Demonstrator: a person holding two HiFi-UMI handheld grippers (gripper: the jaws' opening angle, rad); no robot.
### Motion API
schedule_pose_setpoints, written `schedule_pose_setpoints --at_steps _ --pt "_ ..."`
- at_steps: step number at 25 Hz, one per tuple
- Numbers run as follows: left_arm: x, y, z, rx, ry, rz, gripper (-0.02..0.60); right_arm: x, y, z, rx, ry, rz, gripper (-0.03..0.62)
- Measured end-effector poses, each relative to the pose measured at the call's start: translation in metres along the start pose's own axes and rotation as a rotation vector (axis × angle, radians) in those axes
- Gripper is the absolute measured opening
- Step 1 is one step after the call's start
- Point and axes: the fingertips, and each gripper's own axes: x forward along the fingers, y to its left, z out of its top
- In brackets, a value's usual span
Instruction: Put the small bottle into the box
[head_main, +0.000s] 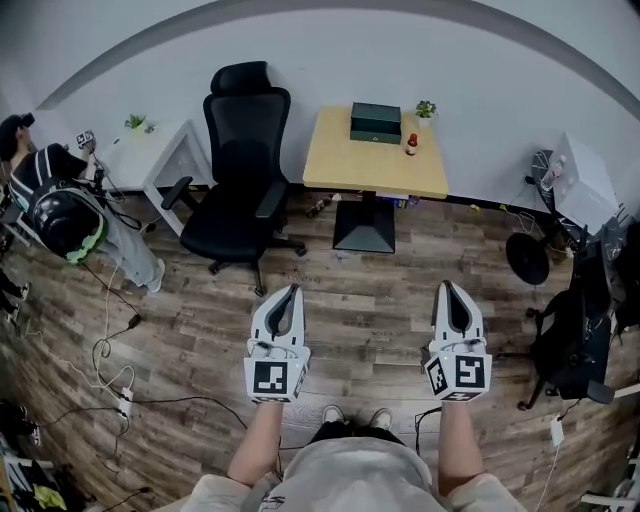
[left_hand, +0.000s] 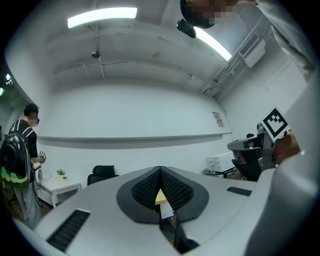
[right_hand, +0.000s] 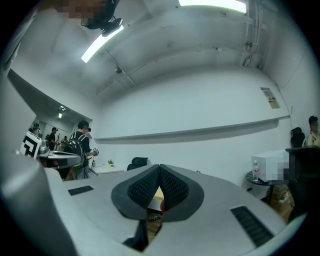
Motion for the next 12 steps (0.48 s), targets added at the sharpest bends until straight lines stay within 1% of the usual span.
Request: schedule_pose_setpoints --at_steps 5,8,9,10,12 --pt "-0.001 0.004 -0.002 -0.001 -0.002 -0.008 0.006 0.003 0.012 -0.007 -0.023 0.027 0.007 0.015" --pt "-0.002 0.009 -0.002 -0.004 -0.007 -0.009 0.006 0.005 0.016 -0.009 -0.018 0.029 0.005 0.027" --pt "-0.003 0.011 -0.002 -0.006 -0.007 -0.008 0.006 0.006 0.019 -0.01 -0.017 0.033 0.008 0.059" --pt "-0.004 0.014 -0.003 -0.008 -0.008 -0.007 0.006 0.008 0.022 -0.013 -0.016 0.041 0.013 0.106" --pt "-0.007 0.021 -0.006 -0.006 -0.01 -0.004 0.006 0.013 0.03 -0.018 -0.015 0.055 0.022 0.141"
